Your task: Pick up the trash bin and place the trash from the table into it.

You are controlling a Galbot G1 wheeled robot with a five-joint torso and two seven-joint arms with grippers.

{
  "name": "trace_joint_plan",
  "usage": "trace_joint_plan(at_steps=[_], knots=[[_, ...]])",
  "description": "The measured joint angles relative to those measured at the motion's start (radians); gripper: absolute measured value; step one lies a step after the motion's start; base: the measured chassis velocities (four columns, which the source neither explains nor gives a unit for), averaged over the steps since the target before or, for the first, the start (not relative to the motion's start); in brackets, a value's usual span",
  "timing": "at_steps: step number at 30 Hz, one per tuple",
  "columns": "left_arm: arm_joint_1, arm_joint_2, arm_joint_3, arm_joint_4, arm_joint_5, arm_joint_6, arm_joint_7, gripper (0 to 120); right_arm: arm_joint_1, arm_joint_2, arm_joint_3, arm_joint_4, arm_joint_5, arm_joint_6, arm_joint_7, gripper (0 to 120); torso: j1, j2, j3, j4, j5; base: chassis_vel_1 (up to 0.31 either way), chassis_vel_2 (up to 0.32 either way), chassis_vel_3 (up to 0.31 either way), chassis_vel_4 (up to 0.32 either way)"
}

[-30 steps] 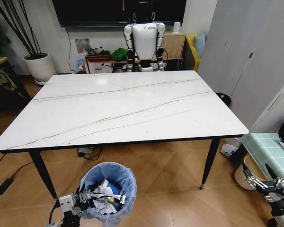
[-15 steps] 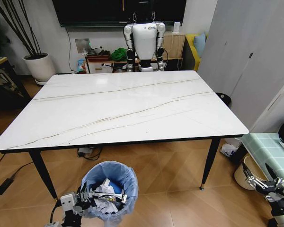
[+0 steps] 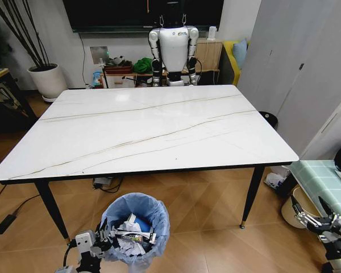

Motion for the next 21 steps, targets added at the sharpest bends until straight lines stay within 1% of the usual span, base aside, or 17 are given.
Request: trace_joint_plan(at_steps=[5, 11, 21], knots=[[-0.001, 0.001, 0.0, 0.001, 0.0, 0.0, 0.0, 0, 0.0, 0.0, 0.0, 0.0, 0.0, 0.0, 0.0, 100, 0.0, 0.0, 0.0, -0.0001, 0.0, 0.0, 0.0, 0.0, 0.0], [-0.002, 0.0, 0.0, 0.001, -0.001, 0.001, 0.0, 0, 0.0, 0.0, 0.0, 0.0, 0.0, 0.0, 0.0, 100, -0.005, -0.009, -0.004, 0.0, 0.0, 0.0, 0.0, 0.0, 0.0], [-0.001, -0.001, 0.001, 0.002, 0.003, 0.002, 0.0, 0, 0.0, 0.0, 0.0, 0.0, 0.001, 0.0, 0.0, 100, -0.02, -0.043, -0.023, 0.0, 0.0, 0.0, 0.0, 0.0, 0.0]])
